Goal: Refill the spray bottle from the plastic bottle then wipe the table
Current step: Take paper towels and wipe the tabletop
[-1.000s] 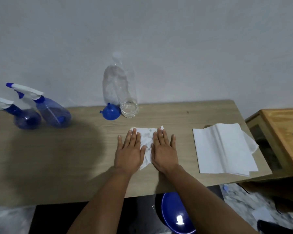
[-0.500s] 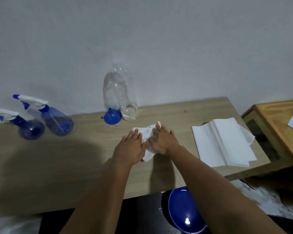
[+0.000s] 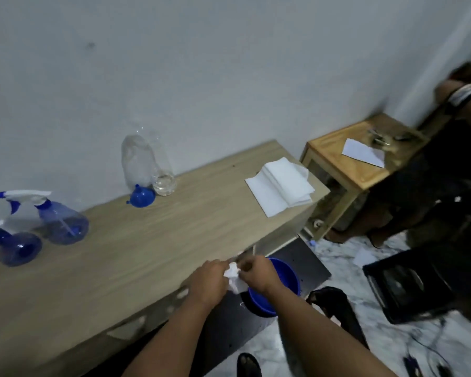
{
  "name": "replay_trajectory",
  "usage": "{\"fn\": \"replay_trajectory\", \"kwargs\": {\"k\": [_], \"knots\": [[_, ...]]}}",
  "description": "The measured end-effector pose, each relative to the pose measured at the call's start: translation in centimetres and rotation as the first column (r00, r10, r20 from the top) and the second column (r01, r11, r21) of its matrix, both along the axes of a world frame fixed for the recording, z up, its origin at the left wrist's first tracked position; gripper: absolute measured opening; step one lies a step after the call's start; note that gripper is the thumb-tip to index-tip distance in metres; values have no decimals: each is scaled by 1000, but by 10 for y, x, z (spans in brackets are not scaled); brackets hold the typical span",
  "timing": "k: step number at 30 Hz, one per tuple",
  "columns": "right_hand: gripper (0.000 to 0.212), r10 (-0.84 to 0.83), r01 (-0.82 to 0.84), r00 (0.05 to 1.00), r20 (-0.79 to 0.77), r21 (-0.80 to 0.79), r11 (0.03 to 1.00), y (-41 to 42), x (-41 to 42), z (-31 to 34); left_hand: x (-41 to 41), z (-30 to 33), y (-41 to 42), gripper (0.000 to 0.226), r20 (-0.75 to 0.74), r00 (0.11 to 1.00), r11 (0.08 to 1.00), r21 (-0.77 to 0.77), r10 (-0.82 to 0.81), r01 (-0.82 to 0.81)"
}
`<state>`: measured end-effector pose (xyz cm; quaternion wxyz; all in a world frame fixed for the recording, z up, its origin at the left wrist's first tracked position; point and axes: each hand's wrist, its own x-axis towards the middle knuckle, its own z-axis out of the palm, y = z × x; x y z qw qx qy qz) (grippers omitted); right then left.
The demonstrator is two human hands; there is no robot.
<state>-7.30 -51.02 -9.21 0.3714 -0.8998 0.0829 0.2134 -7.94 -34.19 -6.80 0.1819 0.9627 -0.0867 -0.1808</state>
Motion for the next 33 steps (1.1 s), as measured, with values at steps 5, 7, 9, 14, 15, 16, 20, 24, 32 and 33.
{"fn": "replay_trajectory", "kwargs": {"k": [5, 7, 9, 14, 15, 16, 20, 24, 32, 33], "knots": [[6, -391, 394, 919, -44, 63, 917, -53, -87, 6, -41, -5, -47, 15, -110, 993, 969, -245, -44, 16], [9, -532, 532, 846, -33, 107, 840, -74, -117, 11, -53, 0, -73, 7, -124, 986, 952, -299, -113, 72], [20, -642, 641, 766, -31, 118, 759, -94, -146, 16, -63, 4, -98, 6, -144, 975, 932, -345, -170, 111], [20, -832, 831, 552, -48, 116, 545, -152, -204, 14, -90, 8, -165, 7, -175, 917, 885, -376, -359, 275], [19, -861, 858, 506, -49, 132, 497, -163, -213, 13, -95, 8, -178, 9, -181, 906, 875, -386, -383, 292], [16, -884, 879, 464, -55, 147, 453, -172, -221, 15, -98, 4, -191, 10, -190, 898, 867, -398, -397, 300], [12, -943, 938, 315, -104, 183, 293, -211, -243, 7, -109, -7, -243, 9, -219, 856, 848, -385, -468, 365], [12, -950, 963, 226, -216, 198, 184, -258, -251, -22, -113, -26, -297, 12, -283, 831, 856, -363, -479, 369], [13, -918, 977, 195, -346, 152, 151, -334, -237, -115, -105, -119, -385, 6, -510, 792, 930, -311, -336, 194], [21, -912, 978, 191, -363, 149, 146, -341, -234, -127, -103, -140, -393, 20, -535, 789, 940, -305, -301, 152]]}}
